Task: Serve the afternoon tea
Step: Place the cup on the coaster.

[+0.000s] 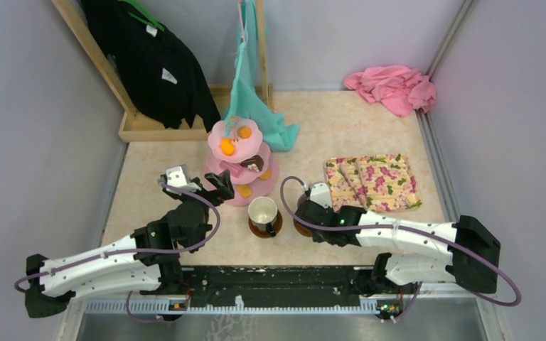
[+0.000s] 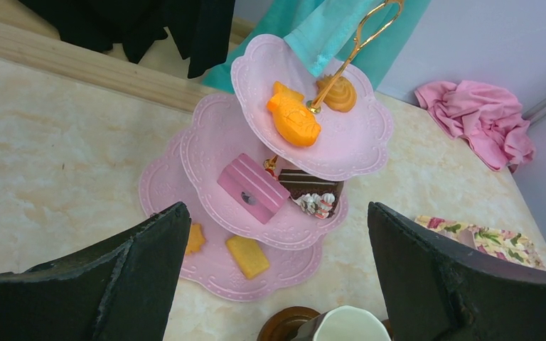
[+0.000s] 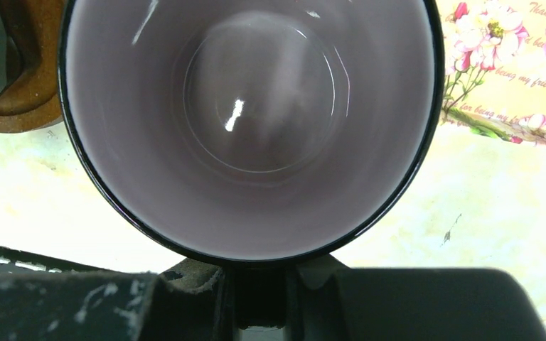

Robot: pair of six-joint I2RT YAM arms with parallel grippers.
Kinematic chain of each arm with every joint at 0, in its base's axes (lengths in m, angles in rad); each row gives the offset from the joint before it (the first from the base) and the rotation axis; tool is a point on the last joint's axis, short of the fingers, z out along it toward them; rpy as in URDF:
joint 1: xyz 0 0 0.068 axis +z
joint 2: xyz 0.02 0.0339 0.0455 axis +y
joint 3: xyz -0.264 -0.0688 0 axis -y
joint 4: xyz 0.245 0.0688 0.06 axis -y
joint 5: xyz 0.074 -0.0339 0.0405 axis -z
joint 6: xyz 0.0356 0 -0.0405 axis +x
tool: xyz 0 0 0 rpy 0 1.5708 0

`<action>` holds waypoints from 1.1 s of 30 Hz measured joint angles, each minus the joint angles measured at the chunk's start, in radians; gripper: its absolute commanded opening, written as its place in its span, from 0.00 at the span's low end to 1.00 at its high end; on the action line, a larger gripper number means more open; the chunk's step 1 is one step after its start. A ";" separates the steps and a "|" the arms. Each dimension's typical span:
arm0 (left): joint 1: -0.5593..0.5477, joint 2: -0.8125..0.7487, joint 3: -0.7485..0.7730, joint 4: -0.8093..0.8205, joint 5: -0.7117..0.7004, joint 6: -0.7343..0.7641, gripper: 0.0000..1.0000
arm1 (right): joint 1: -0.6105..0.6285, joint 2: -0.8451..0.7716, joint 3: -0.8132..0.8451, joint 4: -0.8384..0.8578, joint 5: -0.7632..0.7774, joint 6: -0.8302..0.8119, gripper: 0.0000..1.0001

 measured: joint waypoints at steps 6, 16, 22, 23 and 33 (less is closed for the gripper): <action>0.000 -0.005 0.000 -0.014 0.000 -0.009 0.99 | 0.000 0.001 -0.001 0.012 -0.005 0.001 0.00; 0.000 -0.005 0.000 -0.026 0.000 -0.018 0.99 | 0.000 0.001 -0.037 0.026 -0.014 0.019 0.00; 0.000 -0.005 0.000 -0.031 0.000 -0.024 0.99 | 0.000 0.001 -0.053 0.039 -0.015 0.026 0.00; 0.000 -0.005 0.000 -0.031 0.000 -0.027 0.99 | 0.000 0.001 -0.053 0.042 -0.016 0.026 0.00; 0.000 -0.005 0.000 -0.045 0.000 -0.042 0.99 | 0.000 0.014 -0.054 0.072 -0.019 0.026 0.00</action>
